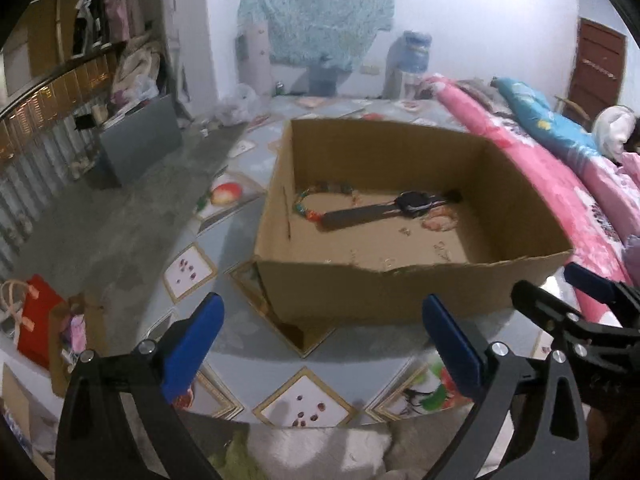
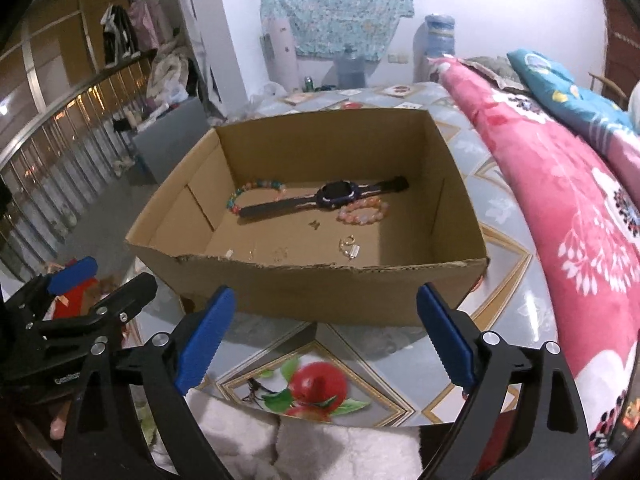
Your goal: Organize jewelry
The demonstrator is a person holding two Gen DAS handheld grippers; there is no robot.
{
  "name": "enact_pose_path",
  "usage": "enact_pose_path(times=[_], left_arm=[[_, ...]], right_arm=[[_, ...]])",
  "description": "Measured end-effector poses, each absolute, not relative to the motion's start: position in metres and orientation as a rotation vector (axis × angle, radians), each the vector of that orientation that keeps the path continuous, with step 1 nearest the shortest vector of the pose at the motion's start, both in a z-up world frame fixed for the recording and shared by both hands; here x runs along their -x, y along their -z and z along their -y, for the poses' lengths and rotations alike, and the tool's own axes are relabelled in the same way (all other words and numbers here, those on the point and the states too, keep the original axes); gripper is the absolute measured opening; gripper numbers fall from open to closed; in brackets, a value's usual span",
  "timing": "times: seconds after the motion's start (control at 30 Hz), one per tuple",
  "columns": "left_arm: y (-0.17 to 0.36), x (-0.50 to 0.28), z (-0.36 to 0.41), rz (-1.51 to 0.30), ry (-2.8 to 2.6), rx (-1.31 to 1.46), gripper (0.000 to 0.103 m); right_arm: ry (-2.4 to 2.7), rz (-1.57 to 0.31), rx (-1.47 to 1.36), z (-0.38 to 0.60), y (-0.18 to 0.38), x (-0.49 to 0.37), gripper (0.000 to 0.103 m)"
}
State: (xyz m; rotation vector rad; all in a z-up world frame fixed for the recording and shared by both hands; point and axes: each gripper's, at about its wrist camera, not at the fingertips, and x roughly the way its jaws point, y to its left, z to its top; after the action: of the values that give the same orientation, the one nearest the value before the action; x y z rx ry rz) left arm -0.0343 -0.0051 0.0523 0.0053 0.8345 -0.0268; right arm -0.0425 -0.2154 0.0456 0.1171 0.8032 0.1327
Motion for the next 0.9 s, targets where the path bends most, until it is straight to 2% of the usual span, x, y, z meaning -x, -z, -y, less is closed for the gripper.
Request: enact_pose_path(times=[0.9], left_arm=[[-0.039, 0.027, 0.005, -0.91, 0.004, 0.008, 0.097]], right_arm=[[-0.096, -0.865, -0.094, 0.207, -0.038, 0.041, 0.089]])
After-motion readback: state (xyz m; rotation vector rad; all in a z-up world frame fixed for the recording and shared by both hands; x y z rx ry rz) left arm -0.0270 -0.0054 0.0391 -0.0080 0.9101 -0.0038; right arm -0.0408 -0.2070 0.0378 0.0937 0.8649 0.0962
